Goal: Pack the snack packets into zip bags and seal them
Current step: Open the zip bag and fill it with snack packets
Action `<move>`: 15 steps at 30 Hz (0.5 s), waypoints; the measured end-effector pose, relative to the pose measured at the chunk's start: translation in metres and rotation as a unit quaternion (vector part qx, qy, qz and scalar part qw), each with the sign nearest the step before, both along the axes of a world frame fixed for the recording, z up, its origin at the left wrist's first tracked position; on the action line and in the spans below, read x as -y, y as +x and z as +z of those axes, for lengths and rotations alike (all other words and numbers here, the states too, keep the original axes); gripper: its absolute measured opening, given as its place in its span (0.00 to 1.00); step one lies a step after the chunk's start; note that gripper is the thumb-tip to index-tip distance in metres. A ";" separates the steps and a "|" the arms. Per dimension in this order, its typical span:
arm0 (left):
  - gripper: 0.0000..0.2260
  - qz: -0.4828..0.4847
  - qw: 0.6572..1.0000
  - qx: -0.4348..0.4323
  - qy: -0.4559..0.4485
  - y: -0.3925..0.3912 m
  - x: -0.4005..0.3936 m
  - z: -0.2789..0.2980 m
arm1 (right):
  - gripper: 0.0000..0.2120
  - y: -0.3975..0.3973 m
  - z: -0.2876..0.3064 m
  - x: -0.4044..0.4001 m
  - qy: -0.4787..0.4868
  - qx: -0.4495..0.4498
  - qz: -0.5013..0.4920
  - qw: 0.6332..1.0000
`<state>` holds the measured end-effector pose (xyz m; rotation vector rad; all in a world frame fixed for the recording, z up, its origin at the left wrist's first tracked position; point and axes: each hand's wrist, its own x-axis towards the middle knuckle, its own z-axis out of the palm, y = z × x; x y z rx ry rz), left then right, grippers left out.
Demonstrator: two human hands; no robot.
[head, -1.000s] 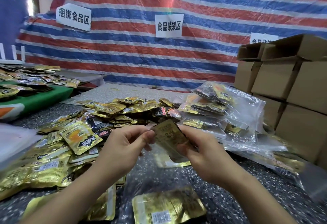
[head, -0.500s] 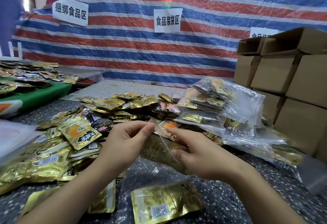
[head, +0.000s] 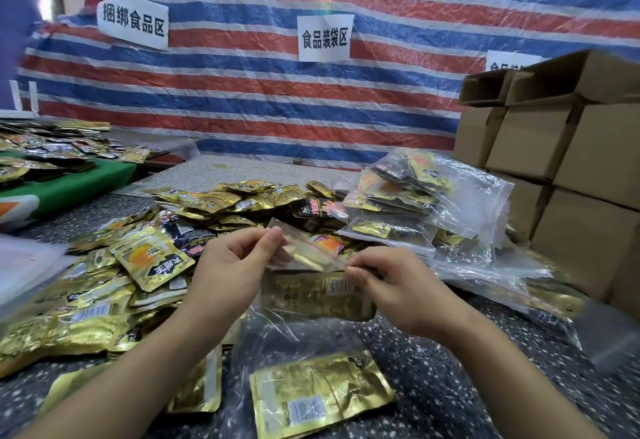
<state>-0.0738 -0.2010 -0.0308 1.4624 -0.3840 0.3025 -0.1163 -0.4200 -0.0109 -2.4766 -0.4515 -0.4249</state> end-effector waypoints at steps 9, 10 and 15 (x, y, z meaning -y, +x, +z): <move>0.12 -0.047 0.999 -0.008 -0.018 -0.004 0.001 0.003 | 0.06 -0.008 0.017 0.001 -0.023 0.011 -0.018 1.000; 0.12 -0.046 0.999 -0.005 -0.009 -0.006 0.001 0.003 | 0.06 -0.009 0.018 0.000 -0.073 0.014 -0.020 0.997; 0.11 -0.024 1.000 0.006 -0.005 -0.010 0.002 0.018 | 0.08 -0.012 0.037 -0.001 -0.091 0.051 -0.013 0.994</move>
